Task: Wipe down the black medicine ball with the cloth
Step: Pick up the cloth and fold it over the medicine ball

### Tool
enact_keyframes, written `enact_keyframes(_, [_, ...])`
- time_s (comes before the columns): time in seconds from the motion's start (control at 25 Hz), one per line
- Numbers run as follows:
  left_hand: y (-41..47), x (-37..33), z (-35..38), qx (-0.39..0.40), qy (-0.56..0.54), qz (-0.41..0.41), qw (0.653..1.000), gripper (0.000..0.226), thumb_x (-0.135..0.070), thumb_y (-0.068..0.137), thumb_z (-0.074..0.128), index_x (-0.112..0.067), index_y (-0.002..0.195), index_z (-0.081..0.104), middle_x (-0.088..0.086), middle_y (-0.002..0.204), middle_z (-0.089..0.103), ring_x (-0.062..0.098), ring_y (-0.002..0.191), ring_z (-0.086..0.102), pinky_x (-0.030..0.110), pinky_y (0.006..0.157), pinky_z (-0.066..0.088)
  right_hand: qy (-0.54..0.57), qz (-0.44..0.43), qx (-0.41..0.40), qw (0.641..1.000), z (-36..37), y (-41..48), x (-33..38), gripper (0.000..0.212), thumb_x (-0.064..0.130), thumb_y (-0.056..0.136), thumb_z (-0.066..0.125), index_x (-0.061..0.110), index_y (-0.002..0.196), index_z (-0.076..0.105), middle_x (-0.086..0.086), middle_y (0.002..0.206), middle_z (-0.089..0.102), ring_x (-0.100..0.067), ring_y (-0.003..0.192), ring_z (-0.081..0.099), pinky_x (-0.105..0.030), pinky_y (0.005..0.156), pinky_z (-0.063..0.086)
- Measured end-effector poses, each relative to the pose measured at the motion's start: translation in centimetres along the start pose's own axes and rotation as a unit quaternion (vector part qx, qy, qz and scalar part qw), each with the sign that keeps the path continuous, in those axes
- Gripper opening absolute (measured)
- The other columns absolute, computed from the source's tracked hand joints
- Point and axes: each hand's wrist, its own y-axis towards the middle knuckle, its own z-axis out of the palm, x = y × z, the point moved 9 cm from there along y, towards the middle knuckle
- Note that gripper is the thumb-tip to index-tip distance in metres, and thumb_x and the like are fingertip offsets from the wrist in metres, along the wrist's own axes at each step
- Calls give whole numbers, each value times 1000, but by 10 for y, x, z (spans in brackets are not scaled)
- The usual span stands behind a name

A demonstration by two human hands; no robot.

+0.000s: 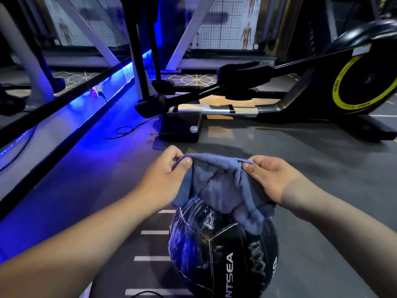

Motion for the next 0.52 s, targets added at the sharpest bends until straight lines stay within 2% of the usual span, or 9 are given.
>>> enact_keyframes(0.04, [2,2,-2,5,8,-4,1000,37,-60,77,49,-24,80,48,18,70,56,18,64,47,54,64,45,12,-9,15,1000,1,2,5,32,34,96,53,5,82,60,-5,64,53,-14,55,46,-24,50,35])
enact_keyframes(0.12, [4,2,-4,18,46,-4,999,40,-65,75,46,-25,80,49,6,64,55,16,61,46,51,61,44,26,-28,86,996,8,0,16,43,51,86,60,8,88,62,-2,73,64,-18,63,58,-28,59,45])
enact_keyframes(0.2, [2,2,-1,66,52,-15,996,42,-66,75,52,-24,82,51,-3,62,54,13,58,44,40,58,39,-81,-64,131,986,14,-3,19,48,58,68,73,18,92,63,1,83,72,-15,73,67,-31,66,54])
enact_keyframes(0.28, [-6,5,8,150,50,-46,986,47,-62,65,72,-25,87,54,-4,68,63,10,59,54,32,58,46,-225,-100,119,962,13,0,16,33,40,67,78,19,86,60,0,77,68,-14,67,63,-34,61,52])
enact_keyframes(0.32, [-12,9,15,197,69,-60,976,50,-52,60,83,-27,92,55,-4,73,69,9,62,61,28,59,50,-250,-100,131,954,14,3,9,24,29,71,74,15,81,58,-3,70,65,-15,60,57,-36,56,48])
enact_keyframes(0.4, [-20,20,31,274,131,-73,950,52,-32,57,89,-29,98,58,-4,81,73,9,70,68,32,66,56,-220,-49,185,957,12,4,-9,16,18,75,64,6,69,55,-7,56,49,-14,51,41,-33,47,35])
enact_keyframes(0.52, [-23,48,55,329,67,-155,929,46,-32,53,80,-16,94,67,11,89,74,23,77,67,39,73,51,-180,35,198,963,2,14,-40,24,22,77,61,10,57,60,-2,51,44,-10,45,36,-23,44,28])
